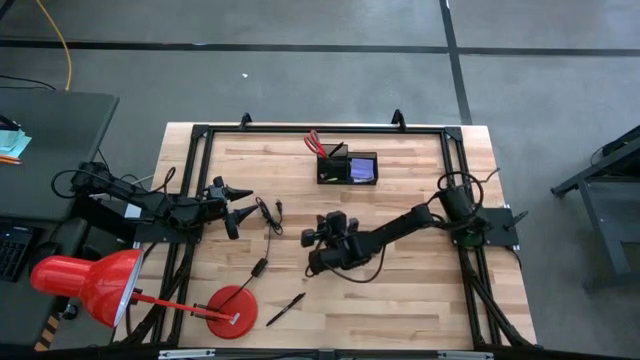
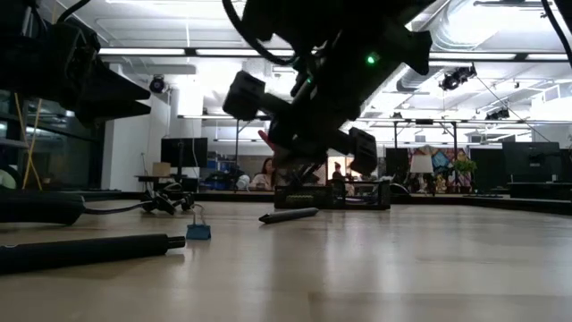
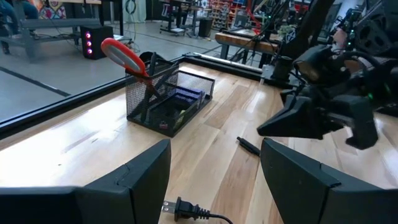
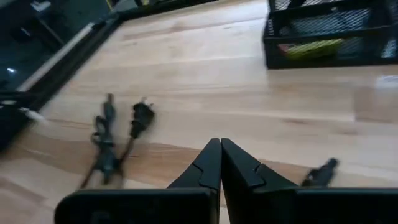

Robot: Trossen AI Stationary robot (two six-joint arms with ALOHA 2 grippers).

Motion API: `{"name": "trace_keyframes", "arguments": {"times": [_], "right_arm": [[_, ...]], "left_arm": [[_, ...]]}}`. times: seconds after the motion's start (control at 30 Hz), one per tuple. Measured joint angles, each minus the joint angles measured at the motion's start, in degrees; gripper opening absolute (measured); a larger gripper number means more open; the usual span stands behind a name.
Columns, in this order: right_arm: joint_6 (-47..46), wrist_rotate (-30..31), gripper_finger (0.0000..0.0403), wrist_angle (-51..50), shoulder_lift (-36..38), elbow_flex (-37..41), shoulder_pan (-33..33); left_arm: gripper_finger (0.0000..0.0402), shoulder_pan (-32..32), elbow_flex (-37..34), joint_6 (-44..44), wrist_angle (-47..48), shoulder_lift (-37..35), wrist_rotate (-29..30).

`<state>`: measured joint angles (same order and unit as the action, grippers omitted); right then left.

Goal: Pick and place office supplies into organizer
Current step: Put the top black pen into the mesh desk organizer

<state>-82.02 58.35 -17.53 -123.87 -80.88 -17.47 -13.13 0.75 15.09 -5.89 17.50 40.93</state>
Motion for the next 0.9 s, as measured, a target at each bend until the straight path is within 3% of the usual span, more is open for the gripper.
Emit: {"name": "trace_keyframes", "arguments": {"times": [0.23,0.37,0.63,0.73,0.9], "right_arm": [[0.98,2.41,0.0,2.31,-0.58,-0.02,0.15],[0.35,8.63,0.0,7.37,-2.64,0.0,-0.67],[-6.74,12.61,0.0,7.06,-3.65,-0.04,-2.86],[-11.61,10.85,0.0,1.61,-3.65,-1.44,-2.61],[-21.11,3.91,0.0,-16.65,-5.17,-8.21,-0.88]], "left_arm": [[0.0232,0.01,0.0,0.0,-0.02,0.0,0.0],[0.0232,0.0,0.01,0.0,-0.01,0.0,0.0],[0.0232,0.0,0.0,0.0,0.0,0.0,0.0],[0.0232,0.01,0.0,0.0,0.0,0.0,0.0],[0.0232,0.01,0.01,0.0,-0.01,0.0,0.01]]}}
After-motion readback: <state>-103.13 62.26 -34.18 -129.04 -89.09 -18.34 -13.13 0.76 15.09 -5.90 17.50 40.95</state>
